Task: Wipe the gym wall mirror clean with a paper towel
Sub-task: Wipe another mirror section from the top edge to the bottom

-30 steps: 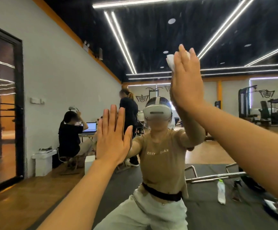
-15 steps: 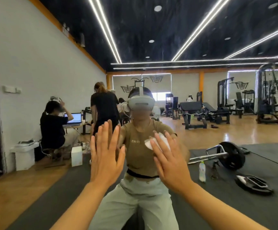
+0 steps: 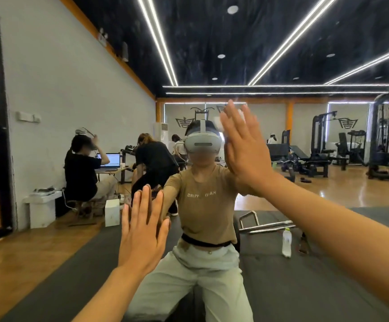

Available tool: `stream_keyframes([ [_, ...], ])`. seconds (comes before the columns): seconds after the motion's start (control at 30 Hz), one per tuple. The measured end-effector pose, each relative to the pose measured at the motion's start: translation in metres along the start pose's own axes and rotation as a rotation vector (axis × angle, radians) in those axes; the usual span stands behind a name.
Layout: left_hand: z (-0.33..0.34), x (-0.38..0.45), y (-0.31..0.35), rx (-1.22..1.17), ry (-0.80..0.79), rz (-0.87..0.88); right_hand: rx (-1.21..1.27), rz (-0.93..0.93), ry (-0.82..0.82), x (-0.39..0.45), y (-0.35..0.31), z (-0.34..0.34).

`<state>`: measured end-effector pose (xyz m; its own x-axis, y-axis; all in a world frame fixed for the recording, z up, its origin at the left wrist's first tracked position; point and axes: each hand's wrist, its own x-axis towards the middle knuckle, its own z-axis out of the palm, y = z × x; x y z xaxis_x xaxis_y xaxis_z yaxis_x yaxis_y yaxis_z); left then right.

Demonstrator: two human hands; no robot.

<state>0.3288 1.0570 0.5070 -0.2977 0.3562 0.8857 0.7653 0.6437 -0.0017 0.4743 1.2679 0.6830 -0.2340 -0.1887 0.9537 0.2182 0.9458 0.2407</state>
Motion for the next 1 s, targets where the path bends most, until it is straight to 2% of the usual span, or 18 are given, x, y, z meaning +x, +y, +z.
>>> stream_keyframes([
  [0.1, 0.000, 0.000, -0.002, 0.037, 0.002, 0.004, 0.056, 0.189, 0.089, 0.054, -0.003, -0.004],
  [0.2, -0.001, 0.000, -0.004, 0.060, -0.003, 0.017, 0.087, 0.239, 0.113, 0.028, -0.021, 0.008],
  [0.43, -0.001, -0.002, -0.002, 0.059, -0.033, 0.022, 0.119, -0.134, -0.186, -0.177, -0.081, 0.040],
  [0.57, -0.004, -0.002, -0.007, 0.060, -0.047, 0.047, 0.072, -0.430, -0.321, -0.223, -0.068, 0.041],
  [0.67, -0.004, -0.003, -0.016, 0.034, -0.049, 0.098, 0.043, -0.487, -0.323, -0.202, -0.059, 0.036],
  [0.77, -0.005, -0.003, -0.020, 0.008, -0.053, 0.126, 0.012, -0.460, -0.239, -0.147, -0.053, 0.034],
  [0.9, -0.009, -0.004, -0.025, -0.025, -0.083, 0.151, -0.030, -0.274, -0.124, -0.036, -0.037, 0.022],
  [1.0, -0.014, -0.004, -0.041, -0.019, -0.116, 0.203, 0.001, -0.018, -0.014, 0.026, -0.039, 0.013],
])
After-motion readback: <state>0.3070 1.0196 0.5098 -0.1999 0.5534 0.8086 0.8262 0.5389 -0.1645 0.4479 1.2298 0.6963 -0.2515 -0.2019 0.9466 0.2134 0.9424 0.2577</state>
